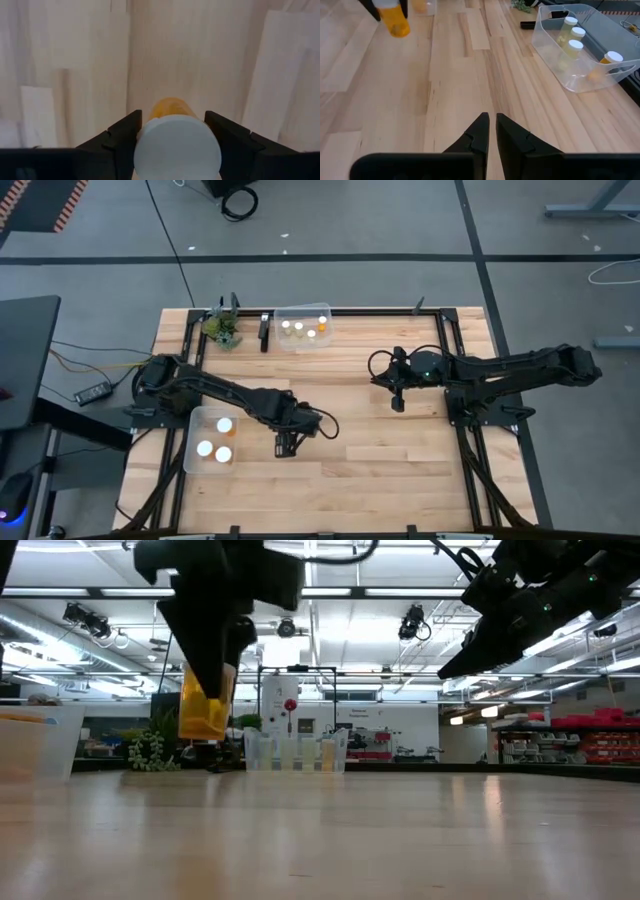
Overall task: Pick and place medicine bottles into bin by pill shape (circle, oval)
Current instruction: Put the big orange pill bottle into the bottom transparent bin
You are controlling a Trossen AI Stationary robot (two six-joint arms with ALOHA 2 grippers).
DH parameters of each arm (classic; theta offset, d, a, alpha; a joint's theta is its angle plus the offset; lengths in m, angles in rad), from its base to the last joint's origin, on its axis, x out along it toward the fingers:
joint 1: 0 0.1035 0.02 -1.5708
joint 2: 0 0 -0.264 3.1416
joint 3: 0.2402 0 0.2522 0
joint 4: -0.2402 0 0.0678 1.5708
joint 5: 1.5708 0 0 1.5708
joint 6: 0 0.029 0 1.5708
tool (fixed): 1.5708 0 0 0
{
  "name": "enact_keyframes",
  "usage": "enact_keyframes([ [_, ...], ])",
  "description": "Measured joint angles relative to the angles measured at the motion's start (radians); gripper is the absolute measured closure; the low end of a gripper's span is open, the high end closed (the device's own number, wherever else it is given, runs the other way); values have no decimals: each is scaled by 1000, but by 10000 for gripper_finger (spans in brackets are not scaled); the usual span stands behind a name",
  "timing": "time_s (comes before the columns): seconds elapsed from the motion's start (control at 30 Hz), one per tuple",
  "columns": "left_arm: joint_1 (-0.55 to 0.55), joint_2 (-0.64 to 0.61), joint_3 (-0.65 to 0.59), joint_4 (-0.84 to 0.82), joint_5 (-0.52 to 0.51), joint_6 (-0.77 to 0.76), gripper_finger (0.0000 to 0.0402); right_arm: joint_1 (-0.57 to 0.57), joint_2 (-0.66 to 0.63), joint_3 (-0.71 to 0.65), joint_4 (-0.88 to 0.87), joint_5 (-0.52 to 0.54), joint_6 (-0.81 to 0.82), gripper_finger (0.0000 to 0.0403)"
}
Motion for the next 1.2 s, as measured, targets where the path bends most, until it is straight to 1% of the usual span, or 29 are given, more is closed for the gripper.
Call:
enact_keyframes([
  [0.23, -64, -68, 0, -102, -68, -58, 198, 0, 0, 0, 0, 0, 20, 362],
  [0.5, -152, -120, 0, -197, -184, -137, 180, 0, 0, 0, 0, 8, 51, 362],
  [0.77, -220, -150, -1, -290, -284, -193, 197, 0, 0, 0, 1, 17, 61, 362],
  [0.97, -258, -175, -1, -346, -322, -226, 179, 0, 0, 0, 1, 35, 66, 362],
  [1.2, -301, -230, -1, -390, -380, -254, 196, 0, 0, 0, -1, 34, 70, 362],
])
